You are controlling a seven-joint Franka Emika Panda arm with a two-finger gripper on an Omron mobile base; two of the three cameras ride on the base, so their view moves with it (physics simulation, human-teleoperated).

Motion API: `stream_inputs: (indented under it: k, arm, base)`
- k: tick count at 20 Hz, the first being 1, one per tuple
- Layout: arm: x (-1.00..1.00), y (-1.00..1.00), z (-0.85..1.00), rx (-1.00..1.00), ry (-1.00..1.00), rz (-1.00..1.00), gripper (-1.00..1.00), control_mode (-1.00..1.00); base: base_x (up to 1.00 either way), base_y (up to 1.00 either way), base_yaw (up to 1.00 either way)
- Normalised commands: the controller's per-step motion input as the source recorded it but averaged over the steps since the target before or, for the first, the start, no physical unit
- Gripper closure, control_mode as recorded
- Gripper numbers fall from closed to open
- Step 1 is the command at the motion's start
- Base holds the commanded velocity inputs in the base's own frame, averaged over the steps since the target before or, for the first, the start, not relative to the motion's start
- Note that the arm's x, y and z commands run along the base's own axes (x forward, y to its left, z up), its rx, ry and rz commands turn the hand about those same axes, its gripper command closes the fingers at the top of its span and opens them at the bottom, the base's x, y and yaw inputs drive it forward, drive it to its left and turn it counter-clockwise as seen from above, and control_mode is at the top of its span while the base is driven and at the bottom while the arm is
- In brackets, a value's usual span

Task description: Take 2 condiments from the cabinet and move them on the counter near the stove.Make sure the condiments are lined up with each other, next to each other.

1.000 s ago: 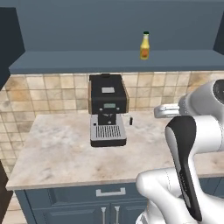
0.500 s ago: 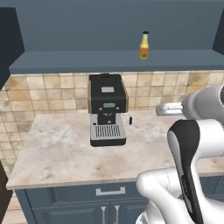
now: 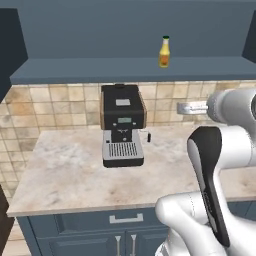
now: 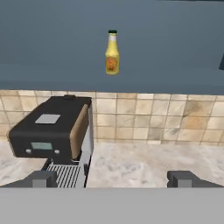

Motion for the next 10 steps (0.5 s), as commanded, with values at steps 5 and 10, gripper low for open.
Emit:
stream_inputs:
  k: [5,10]
  arm:
    - [0.52,0.0,0.75,-0.02,0.0,0.0,-1.0,-1.0]
    - [0.62,0.01,0.3,-0.01,0.02,0.0,-1.0,-1.0]
  base:
    - [0.0,0.0,0.0]
    - [0.0,0.0,0.0]
